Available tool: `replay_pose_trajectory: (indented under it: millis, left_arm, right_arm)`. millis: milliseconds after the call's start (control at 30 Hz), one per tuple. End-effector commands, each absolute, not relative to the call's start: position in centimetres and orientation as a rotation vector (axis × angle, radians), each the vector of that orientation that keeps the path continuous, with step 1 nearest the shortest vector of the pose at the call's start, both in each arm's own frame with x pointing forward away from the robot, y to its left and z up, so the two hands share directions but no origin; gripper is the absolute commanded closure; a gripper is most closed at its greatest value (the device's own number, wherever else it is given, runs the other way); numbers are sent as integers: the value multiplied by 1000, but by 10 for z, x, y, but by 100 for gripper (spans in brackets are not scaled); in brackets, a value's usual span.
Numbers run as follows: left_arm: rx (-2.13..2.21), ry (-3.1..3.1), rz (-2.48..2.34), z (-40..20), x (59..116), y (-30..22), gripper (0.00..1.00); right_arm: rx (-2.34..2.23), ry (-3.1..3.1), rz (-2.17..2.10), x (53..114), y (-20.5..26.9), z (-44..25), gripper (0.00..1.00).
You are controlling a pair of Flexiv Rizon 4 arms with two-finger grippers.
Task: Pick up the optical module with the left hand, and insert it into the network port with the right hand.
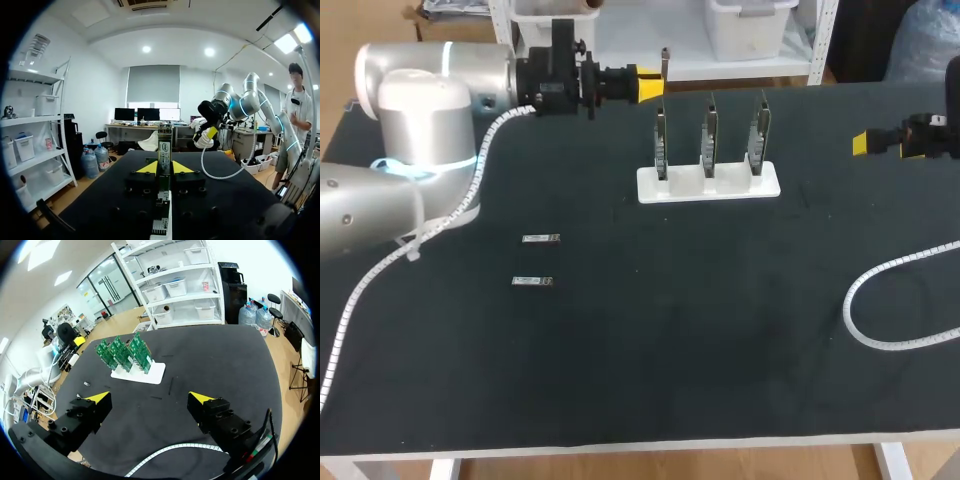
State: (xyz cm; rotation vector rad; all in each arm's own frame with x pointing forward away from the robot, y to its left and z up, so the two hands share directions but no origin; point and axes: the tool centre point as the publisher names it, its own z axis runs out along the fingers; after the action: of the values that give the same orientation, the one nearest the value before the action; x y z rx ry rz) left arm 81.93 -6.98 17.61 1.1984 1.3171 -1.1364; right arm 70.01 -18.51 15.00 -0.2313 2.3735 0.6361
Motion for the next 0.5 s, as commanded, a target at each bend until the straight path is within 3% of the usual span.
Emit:
replay_pose_trajectory:
  millis: [33, 500]
  left_arm:
    - [1212, 1315, -1144, 175, 822, -69, 100]
    - [1239, 1312, -1154, 170, 824, -66, 100]
  right_arm:
    - [-231, 2373, 636, 700, -185, 150, 0]
    - [-231, 2373, 636, 700, -185, 150, 0]
